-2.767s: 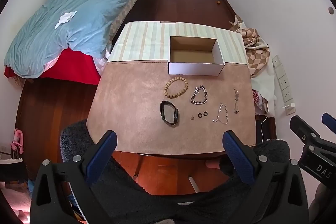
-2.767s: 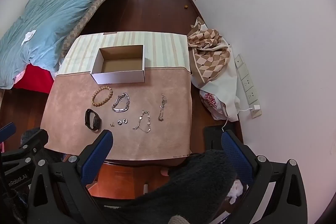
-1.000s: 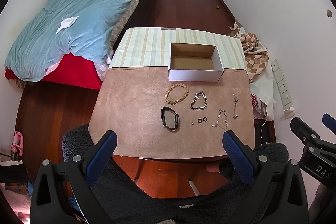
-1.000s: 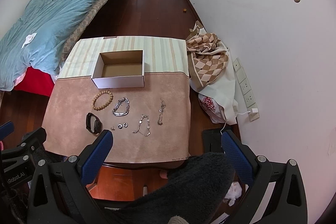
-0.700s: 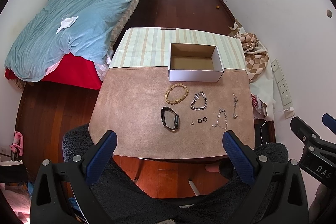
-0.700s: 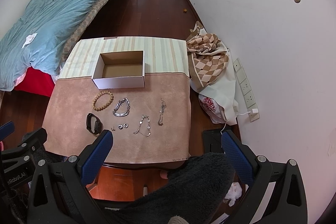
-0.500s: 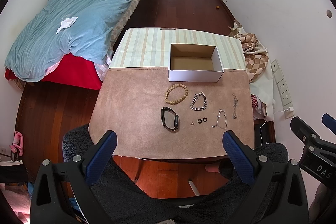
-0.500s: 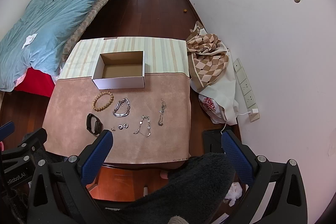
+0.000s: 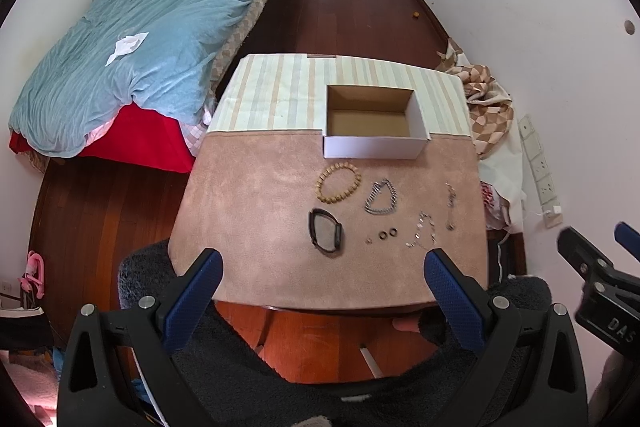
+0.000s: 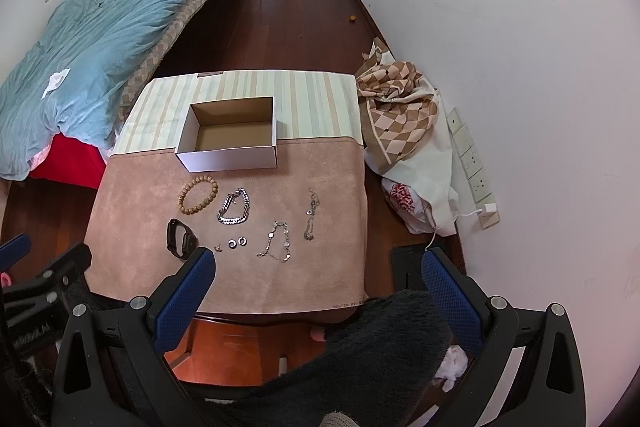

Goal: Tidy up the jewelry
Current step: 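Grasp the black watch band with the left tool while the right tool moves toward the silver chain bracelet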

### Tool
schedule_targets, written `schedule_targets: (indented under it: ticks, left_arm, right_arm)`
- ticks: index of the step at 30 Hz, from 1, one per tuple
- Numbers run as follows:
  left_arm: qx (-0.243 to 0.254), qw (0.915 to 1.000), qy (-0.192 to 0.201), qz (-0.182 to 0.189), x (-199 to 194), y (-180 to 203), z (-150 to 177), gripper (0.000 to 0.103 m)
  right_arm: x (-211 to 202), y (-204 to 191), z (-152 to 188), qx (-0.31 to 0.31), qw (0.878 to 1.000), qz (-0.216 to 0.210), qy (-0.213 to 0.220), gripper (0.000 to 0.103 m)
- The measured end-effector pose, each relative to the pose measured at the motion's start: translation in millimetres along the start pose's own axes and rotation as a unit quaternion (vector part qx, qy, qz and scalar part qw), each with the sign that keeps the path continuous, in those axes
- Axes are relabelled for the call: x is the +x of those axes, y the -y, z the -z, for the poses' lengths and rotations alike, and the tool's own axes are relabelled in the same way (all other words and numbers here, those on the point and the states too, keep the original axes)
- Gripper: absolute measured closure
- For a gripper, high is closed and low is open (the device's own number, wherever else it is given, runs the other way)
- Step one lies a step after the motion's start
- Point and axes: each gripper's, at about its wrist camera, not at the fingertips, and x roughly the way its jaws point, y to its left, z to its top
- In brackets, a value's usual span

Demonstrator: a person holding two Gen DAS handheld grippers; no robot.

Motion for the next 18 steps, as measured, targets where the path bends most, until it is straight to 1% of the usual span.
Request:
schedule_targets:
  ticks: [4,8,13,18]
  left_arm:
    - [-0.012,0.9996,0.001,-0.026,25,-10,-13,0.0]
    - [-0.018,0.9983,-0.01,-0.055,59,-21,-24,0.0]
    - [-0.016,0.9961,-0.053,-0.068,111,-30,-25,0.0]
    - [-0.013,0.9923,-0.106,-0.063,165,-31,-14,0.0]
  right_arm:
    - [25,5,-5,0.016,1.0,0.0,-0.012,0.0]
    - [59,7,-4,0.028,0.999,0.006,-0.03,0.0]
    - [108,10,-2,0.048,0.997,0.008,-0.064,0.0]
    - [154,11,6,0.06,0.994,0.012,-0.092,0.0]
